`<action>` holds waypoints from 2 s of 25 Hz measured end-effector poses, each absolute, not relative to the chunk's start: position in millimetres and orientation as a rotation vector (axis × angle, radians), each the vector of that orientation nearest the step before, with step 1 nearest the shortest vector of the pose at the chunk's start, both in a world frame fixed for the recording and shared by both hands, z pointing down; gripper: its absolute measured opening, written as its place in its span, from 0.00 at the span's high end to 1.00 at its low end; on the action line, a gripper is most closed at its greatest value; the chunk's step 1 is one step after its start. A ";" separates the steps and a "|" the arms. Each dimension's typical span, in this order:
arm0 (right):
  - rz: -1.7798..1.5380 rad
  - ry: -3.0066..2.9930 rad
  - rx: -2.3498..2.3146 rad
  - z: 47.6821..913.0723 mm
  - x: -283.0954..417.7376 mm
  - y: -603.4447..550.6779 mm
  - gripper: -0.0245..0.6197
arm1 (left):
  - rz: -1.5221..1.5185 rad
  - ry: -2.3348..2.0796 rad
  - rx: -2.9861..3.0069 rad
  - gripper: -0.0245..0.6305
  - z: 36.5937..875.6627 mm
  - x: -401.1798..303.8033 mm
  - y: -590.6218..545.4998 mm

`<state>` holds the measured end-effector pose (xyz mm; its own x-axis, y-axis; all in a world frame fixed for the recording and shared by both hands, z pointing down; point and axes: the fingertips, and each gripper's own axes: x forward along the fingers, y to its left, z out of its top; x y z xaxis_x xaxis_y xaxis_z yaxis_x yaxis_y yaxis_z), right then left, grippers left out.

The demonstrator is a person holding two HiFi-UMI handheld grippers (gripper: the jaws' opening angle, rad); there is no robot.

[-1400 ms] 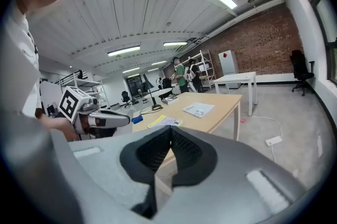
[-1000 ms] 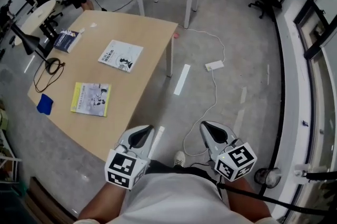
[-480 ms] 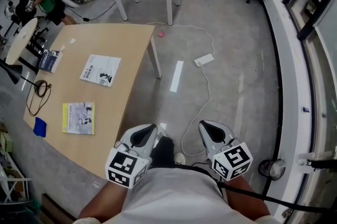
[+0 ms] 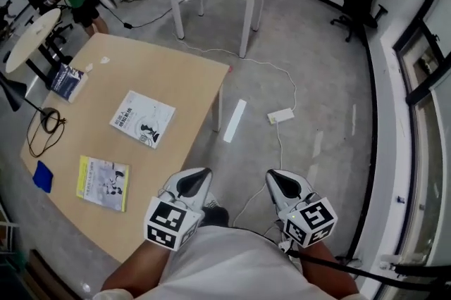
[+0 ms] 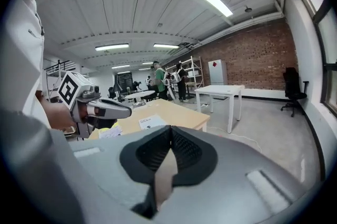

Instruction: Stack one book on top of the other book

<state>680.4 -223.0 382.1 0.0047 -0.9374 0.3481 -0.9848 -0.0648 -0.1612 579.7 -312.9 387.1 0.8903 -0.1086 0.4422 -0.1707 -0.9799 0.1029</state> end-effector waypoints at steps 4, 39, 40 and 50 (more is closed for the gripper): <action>0.544 -2.142 2.036 373.6 692.0 -297.4 0.96 | 0.657 -0.346 2.905 0.96 385.6 581.5 -380.7; 0.689 -2.349 0.606 591.4 626.1 -623.3 0.85 | 0.341 -1.621 1.604 0.79 588.8 470.6 -532.5; 0.698 -2.355 0.584 593.7 624.9 -625.6 0.84 | 0.317 -1.632 1.579 0.78 591.9 471.6 -532.3; 0.763 -2.320 0.508 613.2 617.6 -618.2 0.82 | 0.346 -1.613 1.466 0.72 622.2 477.4 -527.9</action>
